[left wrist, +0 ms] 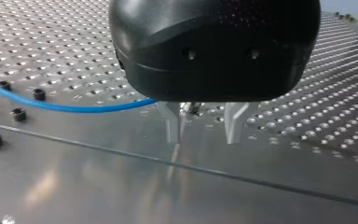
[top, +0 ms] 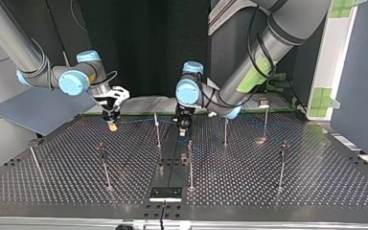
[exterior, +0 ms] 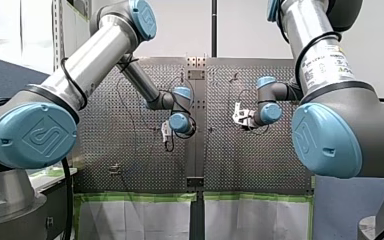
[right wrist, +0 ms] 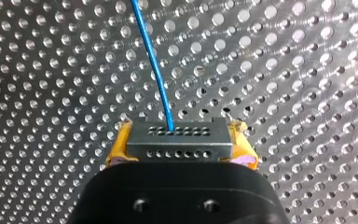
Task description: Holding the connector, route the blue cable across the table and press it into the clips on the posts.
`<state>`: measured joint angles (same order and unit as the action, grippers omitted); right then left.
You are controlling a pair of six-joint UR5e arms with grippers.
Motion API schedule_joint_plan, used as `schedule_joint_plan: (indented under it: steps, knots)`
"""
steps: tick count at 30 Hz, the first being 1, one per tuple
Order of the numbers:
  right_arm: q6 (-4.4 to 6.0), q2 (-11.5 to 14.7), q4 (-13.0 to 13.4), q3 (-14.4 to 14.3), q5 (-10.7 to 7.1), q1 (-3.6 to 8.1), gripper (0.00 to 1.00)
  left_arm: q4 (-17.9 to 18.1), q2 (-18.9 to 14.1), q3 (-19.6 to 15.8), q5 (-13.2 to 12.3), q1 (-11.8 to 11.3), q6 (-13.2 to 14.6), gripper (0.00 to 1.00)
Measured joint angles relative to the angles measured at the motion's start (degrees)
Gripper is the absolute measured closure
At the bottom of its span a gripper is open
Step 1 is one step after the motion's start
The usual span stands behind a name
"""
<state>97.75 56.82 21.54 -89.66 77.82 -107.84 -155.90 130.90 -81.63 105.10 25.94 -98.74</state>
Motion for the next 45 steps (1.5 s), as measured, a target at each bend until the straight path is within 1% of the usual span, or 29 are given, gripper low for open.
schedule_joint_plan:
  steps: [9,14,18,24,27,32,34,37,42,45]
  knots:
    - [0.16,0.01,-0.33,0.03,-0.27,1.07,1.0,-4.68,-0.06,0.0,3.62,1.45,2.41,0.0]
    - [0.41,0.01,-0.72,0.03,-0.3,1.52,1.0,-7.12,-0.62,-0.13,5.65,2.51,2.53,0.0]
    - [0.48,0.01,-1.65,0.03,-0.29,1.9,1.0,-9.3,-2.54,-1.19,7.84,3.89,2.16,0.0]
    - [0.54,0.03,-2.59,0.03,-0.29,2.44,1.0,-10.28,-5.61,-3.33,9.22,6.17,1.11,0.0]
    - [0.64,0.05,-2.8,0.02,-0.34,2.67,1.0,-11.07,-7.47,-3.74,10.59,7.95,-0.03,0.0]
    - [0.7,0.1,-3.02,0.03,-0.34,3.15,1.0,-11.55,-9.09,-3.85,13.01,10.47,-0.88,0.0]
    - [0.74,0.12,-3.05,0.03,-0.32,3.31,1.0,-11.48,-9.27,-3.85,14.06,11.58,-0.83,0.0]
    - [0.77,0.16,-3.07,0.03,-0.3,3.51,1.0,-10.8,-9.34,-3.85,14.88,13.05,-0.47,0.0]
    - [0.87,0.18,-3.02,0.02,-0.31,3.65,1.0,-8.54,-9.03,-2.72,15.33,15.65,-1.55,0.0]
    - [1.0,0.18,-3.0,-0.01,-0.8,3.7,1.0,-8.25,-7.67,-0.95,15.05,17.66,-2.43,0.0]
